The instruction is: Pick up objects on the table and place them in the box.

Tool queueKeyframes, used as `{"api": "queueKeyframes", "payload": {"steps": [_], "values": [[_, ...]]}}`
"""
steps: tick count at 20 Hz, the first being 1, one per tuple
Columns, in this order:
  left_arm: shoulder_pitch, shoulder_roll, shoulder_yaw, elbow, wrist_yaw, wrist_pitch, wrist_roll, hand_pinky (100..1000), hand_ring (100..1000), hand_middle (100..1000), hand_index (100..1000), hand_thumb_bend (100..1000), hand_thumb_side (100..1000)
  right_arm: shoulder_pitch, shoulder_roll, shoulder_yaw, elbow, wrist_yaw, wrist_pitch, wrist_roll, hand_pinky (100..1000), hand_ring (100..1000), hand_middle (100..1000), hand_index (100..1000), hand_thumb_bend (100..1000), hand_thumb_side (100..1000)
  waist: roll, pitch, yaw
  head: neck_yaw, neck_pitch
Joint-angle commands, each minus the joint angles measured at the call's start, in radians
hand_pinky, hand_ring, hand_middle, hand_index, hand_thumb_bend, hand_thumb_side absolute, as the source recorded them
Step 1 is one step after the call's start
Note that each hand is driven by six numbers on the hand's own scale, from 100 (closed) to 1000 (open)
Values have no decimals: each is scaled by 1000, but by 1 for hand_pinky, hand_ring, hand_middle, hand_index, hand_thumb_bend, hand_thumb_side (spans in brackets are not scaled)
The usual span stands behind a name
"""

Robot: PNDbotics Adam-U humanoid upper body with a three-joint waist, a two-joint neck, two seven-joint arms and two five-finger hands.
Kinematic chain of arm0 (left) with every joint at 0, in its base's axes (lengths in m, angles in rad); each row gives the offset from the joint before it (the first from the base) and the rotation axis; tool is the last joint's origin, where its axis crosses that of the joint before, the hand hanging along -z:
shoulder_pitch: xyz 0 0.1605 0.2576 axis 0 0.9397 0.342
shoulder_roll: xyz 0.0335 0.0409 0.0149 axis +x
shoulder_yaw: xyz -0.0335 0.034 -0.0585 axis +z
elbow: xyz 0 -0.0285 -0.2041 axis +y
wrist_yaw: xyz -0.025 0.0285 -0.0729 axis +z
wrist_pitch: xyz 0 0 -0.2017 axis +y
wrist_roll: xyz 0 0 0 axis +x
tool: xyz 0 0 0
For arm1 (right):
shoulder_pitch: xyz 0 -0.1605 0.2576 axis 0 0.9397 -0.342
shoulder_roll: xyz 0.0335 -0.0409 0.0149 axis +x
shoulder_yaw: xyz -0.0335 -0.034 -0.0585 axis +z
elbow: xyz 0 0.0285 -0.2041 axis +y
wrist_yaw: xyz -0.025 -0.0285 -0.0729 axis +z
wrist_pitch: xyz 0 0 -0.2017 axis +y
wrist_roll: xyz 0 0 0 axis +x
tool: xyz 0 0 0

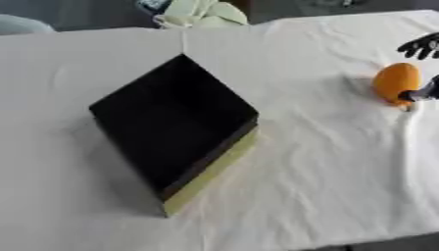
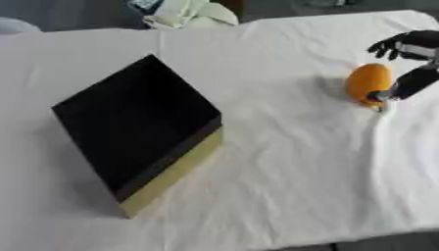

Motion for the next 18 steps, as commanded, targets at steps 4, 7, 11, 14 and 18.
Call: {"api": "queueKeyframes", "payload": {"steps": [4,7,11,14,18], "values": [[-6,6,2,-8,5,-2,-8,432,476,625,494,177,636,-48,-3,-15,54,45,-4,-8,806,840,841,964,492,419,-1,-11,-1,-5,-12],[-5,5,2,-8,6,-2,-8,432,476,625,494,177,637,-67,9,-6,103,87,0,-3,810,851,846,960,531,421,-1,-10,1,-7,-13],[-4,3,3,-8,7,-2,-10,431,475,626,493,175,640,-84,28,-9,160,146,-16,0,805,849,840,954,521,430,-1,-7,2,-7,-11],[-3,2,2,-8,8,-2,-11,431,474,626,492,173,642,-91,38,-13,175,151,-36,11,789,838,822,940,493,436,-2,-6,0,-8,-9],[-3,0,1,-8,9,-2,-13,431,474,626,493,172,644,-101,46,-11,194,189,-23,-7,737,792,778,889,518,375,-2,-7,1,-9,-11]]}}
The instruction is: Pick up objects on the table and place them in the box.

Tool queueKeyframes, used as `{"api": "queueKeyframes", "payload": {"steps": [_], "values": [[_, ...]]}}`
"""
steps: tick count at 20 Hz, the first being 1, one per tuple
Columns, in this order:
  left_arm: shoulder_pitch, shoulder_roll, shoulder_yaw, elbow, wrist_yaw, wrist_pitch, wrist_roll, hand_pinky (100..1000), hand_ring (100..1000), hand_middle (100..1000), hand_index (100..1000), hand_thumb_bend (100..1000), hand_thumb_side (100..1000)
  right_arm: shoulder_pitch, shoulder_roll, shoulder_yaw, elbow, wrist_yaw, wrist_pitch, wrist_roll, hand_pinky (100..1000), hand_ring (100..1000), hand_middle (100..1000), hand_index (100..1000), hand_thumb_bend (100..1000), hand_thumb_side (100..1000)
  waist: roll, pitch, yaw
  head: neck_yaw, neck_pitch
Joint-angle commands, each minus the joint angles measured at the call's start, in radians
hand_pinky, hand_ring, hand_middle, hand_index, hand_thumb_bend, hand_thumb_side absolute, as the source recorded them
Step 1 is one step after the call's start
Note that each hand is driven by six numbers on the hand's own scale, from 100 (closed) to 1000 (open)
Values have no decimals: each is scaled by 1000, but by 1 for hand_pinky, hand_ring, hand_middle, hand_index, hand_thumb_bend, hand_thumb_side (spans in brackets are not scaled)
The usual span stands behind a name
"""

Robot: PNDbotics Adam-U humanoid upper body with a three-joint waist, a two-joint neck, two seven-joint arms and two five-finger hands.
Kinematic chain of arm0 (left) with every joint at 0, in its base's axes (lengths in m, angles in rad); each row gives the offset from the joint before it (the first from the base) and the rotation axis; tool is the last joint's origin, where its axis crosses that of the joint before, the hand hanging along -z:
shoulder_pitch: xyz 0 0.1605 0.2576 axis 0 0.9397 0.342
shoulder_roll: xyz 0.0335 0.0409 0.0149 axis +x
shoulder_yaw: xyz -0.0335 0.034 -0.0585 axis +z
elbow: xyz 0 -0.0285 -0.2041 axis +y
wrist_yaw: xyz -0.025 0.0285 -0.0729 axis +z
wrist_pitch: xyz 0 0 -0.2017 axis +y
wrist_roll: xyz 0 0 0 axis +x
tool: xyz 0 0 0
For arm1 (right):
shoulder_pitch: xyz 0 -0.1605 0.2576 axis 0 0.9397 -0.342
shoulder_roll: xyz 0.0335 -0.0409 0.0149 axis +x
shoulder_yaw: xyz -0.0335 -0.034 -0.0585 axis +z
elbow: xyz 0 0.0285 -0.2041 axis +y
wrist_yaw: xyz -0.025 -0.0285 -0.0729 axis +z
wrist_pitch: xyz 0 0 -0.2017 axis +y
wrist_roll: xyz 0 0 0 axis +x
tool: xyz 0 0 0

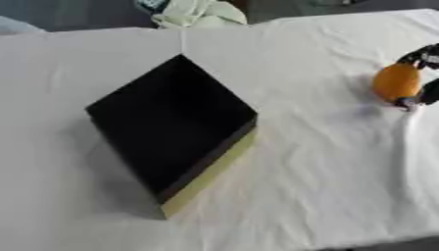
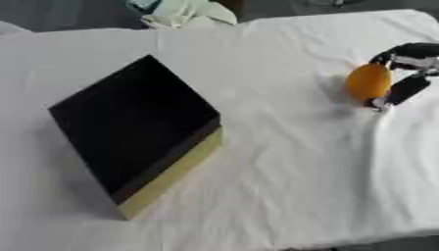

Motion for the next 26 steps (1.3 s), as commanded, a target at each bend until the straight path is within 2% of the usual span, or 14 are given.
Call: {"api": "queueKeyframes", "payload": {"steps": [1,2,3,4,6,10,13,19,26], "values": [[-4,16,1,-8,4,-2,-5,431,474,626,493,172,645,-23,-19,-8,14,44,12,-25,734,789,774,885,517,371,-2,-16,1,-4,-5],[-3,16,1,-8,5,-2,-5,431,474,626,492,170,646,-25,-14,-10,20,59,16,-40,688,752,704,830,485,338,-2,-17,2,-4,-7],[-3,15,1,-8,5,-2,-5,431,473,626,492,170,646,-27,-9,-16,25,70,15,-57,677,741,685,817,478,327,-1,-17,2,-3,-7],[-3,15,1,-7,5,-1,-5,431,473,626,492,169,647,-29,-6,-21,26,78,14,-74,620,688,604,758,447,232,-1,-17,2,-3,-7],[-2,14,0,-7,6,-1,-7,431,473,626,492,168,648,-31,-2,-30,11,88,24,-111,559,626,552,708,386,100,-1,-17,1,-3,-7],[-2,14,1,-7,6,-1,-8,431,473,627,491,166,647,-19,-1,-44,-33,56,55,-181,450,532,473,604,182,100,-1,-16,0,-2,-6],[-2,14,2,-7,6,-2,-8,431,472,627,491,164,648,3,-8,-48,-71,5,73,-235,412,484,451,574,100,100,-1,-15,-1,-2,-5],[-4,15,3,-8,5,-1,-9,432,473,628,493,164,645,45,-27,-41,-128,-85,109,-320,371,422,451,561,100,100,-3,-16,-1,-2,-10],[-5,18,3,-10,4,1,-7,432,473,628,494,166,641,76,-68,-63,-311,-211,124,-303,380,421,462,574,100,100,-5,-20,-2,-1,-9]]}}
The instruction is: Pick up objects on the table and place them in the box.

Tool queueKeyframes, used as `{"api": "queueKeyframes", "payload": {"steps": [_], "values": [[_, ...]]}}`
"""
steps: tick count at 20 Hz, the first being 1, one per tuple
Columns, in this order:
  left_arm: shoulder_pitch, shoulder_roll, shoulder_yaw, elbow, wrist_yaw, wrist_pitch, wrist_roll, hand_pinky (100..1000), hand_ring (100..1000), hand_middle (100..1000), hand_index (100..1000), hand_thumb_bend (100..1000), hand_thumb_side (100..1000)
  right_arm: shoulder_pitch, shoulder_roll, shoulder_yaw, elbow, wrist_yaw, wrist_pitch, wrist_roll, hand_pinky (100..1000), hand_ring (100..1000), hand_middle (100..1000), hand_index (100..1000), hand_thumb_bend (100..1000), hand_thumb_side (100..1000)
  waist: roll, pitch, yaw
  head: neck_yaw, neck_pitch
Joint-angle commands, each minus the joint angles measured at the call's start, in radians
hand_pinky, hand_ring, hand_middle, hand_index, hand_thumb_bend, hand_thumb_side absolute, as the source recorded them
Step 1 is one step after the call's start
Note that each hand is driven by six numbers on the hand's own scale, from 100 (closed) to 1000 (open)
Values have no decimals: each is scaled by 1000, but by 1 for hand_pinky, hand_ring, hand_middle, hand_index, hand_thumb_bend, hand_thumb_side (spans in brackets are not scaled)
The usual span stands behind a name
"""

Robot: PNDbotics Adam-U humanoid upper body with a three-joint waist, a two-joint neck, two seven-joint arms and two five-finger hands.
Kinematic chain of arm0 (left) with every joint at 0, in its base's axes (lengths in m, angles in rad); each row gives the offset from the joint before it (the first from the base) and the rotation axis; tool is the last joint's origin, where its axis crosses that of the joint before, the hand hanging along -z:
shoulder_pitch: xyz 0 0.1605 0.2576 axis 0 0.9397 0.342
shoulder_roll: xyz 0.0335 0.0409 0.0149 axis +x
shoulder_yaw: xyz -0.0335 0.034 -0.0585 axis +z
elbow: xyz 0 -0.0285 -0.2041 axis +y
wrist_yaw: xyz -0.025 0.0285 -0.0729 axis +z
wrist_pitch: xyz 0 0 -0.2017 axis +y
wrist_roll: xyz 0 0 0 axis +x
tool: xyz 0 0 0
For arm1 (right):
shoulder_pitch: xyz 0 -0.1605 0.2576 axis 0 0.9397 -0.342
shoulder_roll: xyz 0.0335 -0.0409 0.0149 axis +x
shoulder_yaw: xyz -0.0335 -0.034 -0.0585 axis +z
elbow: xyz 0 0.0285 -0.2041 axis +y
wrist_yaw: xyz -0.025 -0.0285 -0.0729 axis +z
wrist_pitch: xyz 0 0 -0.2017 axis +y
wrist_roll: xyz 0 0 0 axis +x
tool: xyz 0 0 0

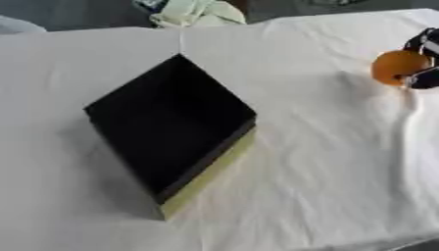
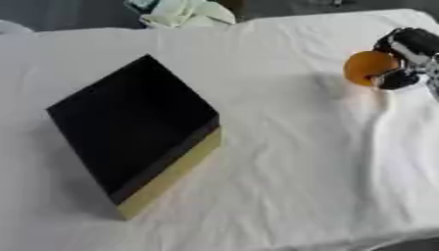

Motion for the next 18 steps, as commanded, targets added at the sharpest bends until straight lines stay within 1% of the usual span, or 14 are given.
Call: {"api": "queueKeyframes", "payload": {"steps": [1,7,10,12,15,18], "values": [[-6,19,3,-14,1,0,1,433,473,628,494,167,640,-12,-76,-17,-104,-57,-2,3,382,422,459,576,100,100,-4,-22,0,2,-7],[-8,23,1,-17,0,1,2,434,474,629,496,172,636,-36,-112,15,-268,-124,-55,22,391,426,463,587,100,100,-9,-28,5,6,2],[-10,24,-1,-18,0,1,1,434,474,629,497,173,636,-67,-111,42,-346,-161,-61,55,393,428,465,590,100,100,-13,-31,10,11,4],[-11,24,-2,-19,1,2,0,434,474,630,497,174,635,-99,-98,69,-402,-179,-53,86,395,431,467,593,100,100,-15,-32,15,12,5],[-11,24,-3,-21,1,3,0,435,474,630,498,173,635,-143,-68,107,-513,-203,1,163,393,427,469,596,100,100,-19,-33,24,14,9],[-12,24,-4,-23,2,3,-1,435,474,630,498,173,635,-207,-5,148,-548,-220,25,223,391,425,468,596,100,100,-21,-33,31,16,14]]}}
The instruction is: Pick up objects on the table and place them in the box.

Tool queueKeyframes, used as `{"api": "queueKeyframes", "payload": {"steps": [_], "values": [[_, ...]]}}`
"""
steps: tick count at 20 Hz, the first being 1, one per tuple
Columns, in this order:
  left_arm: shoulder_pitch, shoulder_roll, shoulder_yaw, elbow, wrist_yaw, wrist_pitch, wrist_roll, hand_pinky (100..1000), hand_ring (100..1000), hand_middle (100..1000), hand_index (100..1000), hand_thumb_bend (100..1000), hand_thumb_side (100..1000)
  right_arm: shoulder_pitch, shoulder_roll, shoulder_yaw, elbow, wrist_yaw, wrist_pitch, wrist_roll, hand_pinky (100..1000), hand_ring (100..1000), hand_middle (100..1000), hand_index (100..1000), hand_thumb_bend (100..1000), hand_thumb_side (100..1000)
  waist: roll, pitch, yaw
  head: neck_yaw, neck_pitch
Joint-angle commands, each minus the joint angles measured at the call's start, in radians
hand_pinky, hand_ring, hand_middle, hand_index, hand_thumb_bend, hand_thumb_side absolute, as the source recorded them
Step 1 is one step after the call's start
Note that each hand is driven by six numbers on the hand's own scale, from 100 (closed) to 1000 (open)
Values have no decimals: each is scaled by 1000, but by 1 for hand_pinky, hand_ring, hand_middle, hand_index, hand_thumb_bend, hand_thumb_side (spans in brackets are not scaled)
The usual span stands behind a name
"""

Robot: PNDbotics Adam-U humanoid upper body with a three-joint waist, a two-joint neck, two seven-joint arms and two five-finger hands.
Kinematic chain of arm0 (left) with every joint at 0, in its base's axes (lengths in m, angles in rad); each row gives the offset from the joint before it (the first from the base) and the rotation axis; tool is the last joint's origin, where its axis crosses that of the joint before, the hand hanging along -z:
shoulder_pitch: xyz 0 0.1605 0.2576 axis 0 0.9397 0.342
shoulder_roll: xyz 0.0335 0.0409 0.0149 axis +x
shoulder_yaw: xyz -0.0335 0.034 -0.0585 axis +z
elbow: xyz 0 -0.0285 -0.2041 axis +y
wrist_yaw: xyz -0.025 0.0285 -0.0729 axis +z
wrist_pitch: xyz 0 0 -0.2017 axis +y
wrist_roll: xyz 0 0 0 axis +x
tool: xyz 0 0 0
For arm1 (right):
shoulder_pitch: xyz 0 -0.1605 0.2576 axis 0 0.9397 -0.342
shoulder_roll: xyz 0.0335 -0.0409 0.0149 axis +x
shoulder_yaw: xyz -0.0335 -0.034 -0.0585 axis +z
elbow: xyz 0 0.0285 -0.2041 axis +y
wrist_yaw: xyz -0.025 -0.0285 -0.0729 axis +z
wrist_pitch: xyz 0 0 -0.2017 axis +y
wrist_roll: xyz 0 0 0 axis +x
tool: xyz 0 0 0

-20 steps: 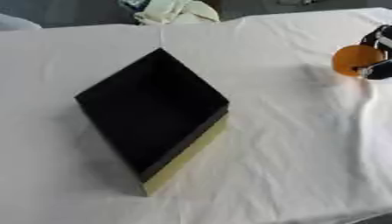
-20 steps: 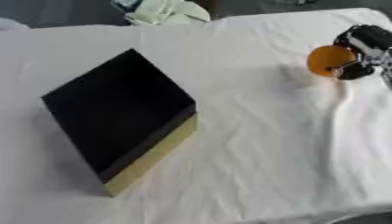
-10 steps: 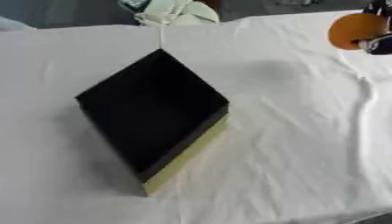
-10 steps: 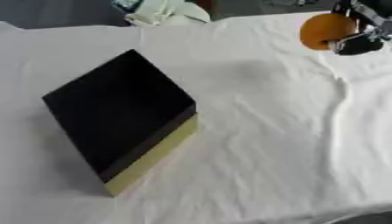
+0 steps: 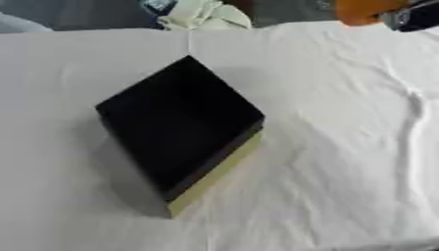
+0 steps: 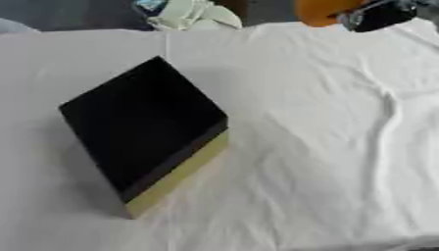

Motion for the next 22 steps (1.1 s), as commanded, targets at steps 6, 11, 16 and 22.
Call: {"api": "queueKeyframes", "payload": {"steps": [6,11,16,22], "values": [[-13,20,-7,-22,5,4,-5,435,474,631,498,174,636,-136,185,76,-35,-7,7,100,390,423,469,598,100,100,-4,-18,13,1,11],[-15,19,-9,-25,7,6,-8,435,473,631,497,172,639,-151,300,114,-1,74,-10,107,399,432,473,601,100,100,-9,-15,20,2,10],[-18,15,-10,-28,9,8,-11,435,473,631,497,171,640,-137,403,141,56,173,-26,88,400,434,475,602,100,100,-11,-12,26,-2,7],[-19,11,-11,-30,11,10,-14,435,472,631,496,169,643,-121,492,163,128,252,-56,80,403,442,479,604,100,100,-13,-8,31,-7,4]]}}
